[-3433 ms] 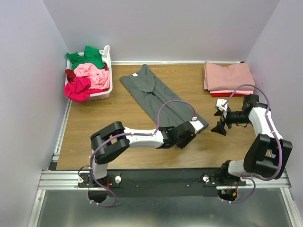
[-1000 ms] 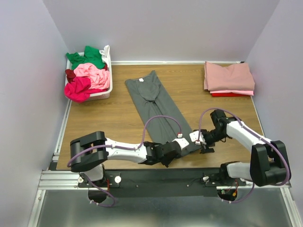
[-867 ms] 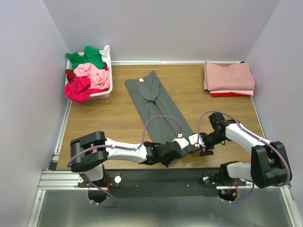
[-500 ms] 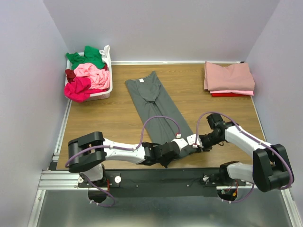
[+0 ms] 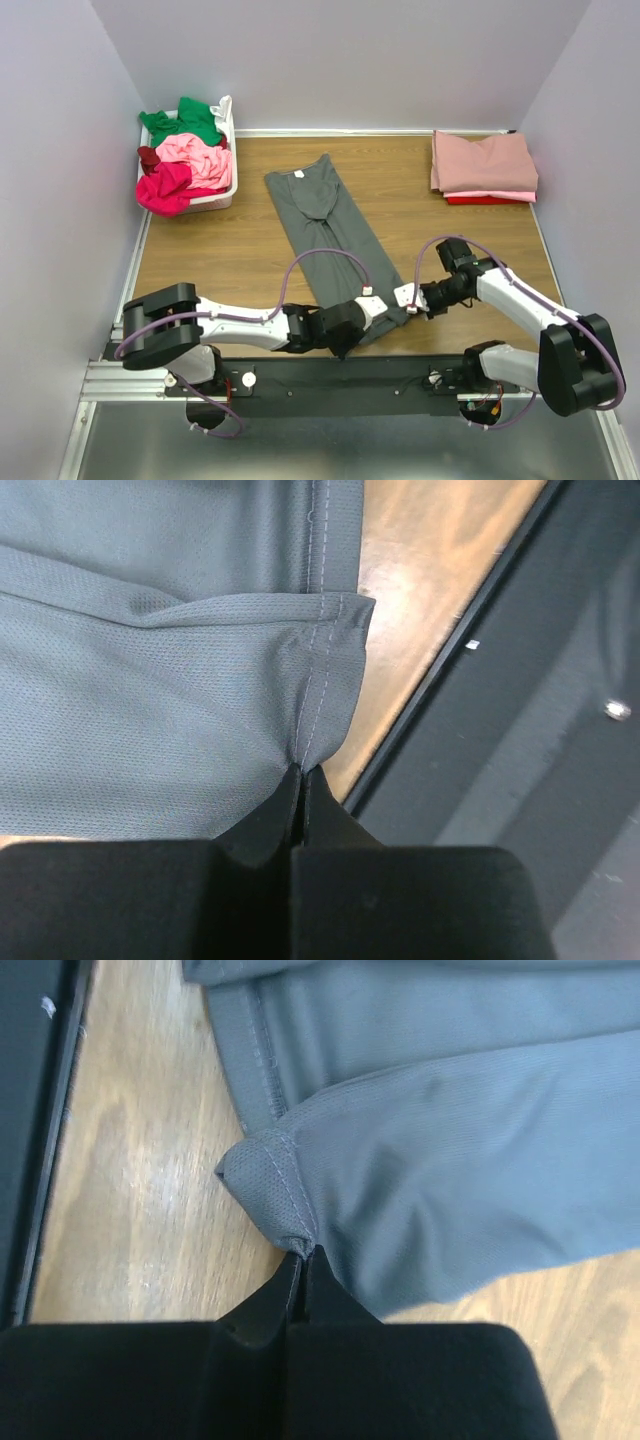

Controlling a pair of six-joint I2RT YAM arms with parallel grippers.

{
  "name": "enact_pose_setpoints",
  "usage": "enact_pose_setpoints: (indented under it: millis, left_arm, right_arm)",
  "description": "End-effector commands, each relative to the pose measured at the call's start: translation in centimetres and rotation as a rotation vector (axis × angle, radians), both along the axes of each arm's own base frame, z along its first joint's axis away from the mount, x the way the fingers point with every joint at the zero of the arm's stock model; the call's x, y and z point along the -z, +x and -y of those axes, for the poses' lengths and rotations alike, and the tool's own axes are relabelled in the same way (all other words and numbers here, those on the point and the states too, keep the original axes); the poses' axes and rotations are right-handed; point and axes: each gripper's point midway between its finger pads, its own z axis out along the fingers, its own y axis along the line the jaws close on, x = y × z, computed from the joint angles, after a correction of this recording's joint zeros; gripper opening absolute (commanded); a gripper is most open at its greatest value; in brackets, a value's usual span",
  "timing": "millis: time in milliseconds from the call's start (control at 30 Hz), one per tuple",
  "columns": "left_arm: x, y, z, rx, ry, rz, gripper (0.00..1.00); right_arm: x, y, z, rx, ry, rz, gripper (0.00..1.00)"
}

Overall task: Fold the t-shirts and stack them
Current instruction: Fold the tshirt

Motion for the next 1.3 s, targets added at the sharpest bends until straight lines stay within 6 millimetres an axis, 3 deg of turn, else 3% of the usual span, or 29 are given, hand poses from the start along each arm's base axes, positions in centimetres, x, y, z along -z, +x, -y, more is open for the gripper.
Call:
enact_pose_setpoints:
  millis: [0,167,267,333,433,467,500,533,667,767,933,1133,1267]
  left_arm:
    - [-1.8,-1.2,0.5,0.055,-0.09,-0.028,0.0]
    - [-3.0,0.1,0.4,0.025,-0.125,-0.009,0.0]
    - [-4.1,2.1,-0.1,-0.031,-0.159,0.006,0.0]
    - [-5.0,4.4,-1.1,-0.093,-0.188,0.018,0.0]
    - [-6.5,6.7,-2.0,-0.148,-0.256,0.022,0.0]
    - [-6.7,8.2,-2.7,-0.194,-0.269,0.025,0.0]
    - [-7.1,9.2,-3.0,-0.227,-0.284,0.025,0.0]
    - [-7.4,11.0,-3.9,-0.282,-0.292,0.028,0.0]
    - [-8.4,14.5,-5.0,-0.365,-0.319,0.05,0.0]
    - [-8.3,18.3,-7.5,-0.477,-0.303,0.073,0.0]
    - [-8.7,22.5,-10.2,-0.574,-0.305,0.118,0.0]
    - [-9.9,26.6,-12.7,-0.641,-0.328,0.157,0.0]
    - [-9.4,28.0,-12.5,-0.626,-0.319,0.143,0.0]
  right_arm:
    - [-4.0,0.6,-1.6,-0.001,0.081,-0.007,0.0]
    - [-6.7,2.6,-3.0,0.031,0.129,-0.015,0.0]
    - [-7.5,4.3,-3.7,0.051,0.13,-0.026,0.0]
    - [-8.5,6.2,-4.6,0.07,0.14,-0.005,0.0]
    - [-8.1,8.6,-5.8,0.104,0.116,-0.017,0.0]
    - [-9.2,10.1,-6.5,0.113,0.127,0.015,0.0]
    - [-8.4,10.8,-7.0,0.133,0.113,-0.028,0.0]
    - [-8.8,12.0,-7.4,0.149,0.115,-0.011,0.0]
    - [-9.3,16.5,-9.5,0.208,0.119,-0.015,0.0]
    - [-9.7,20.0,-11.2,0.257,0.119,-0.01,0.0]
    - [-8.8,24.5,-13.8,0.349,0.121,-0.052,0.0]
    - [-7.6,27.1,-14.8,0.439,0.107,-0.074,0.0]
    - [-6.8,27.6,-14.9,0.458,0.1,-0.082,0.0]
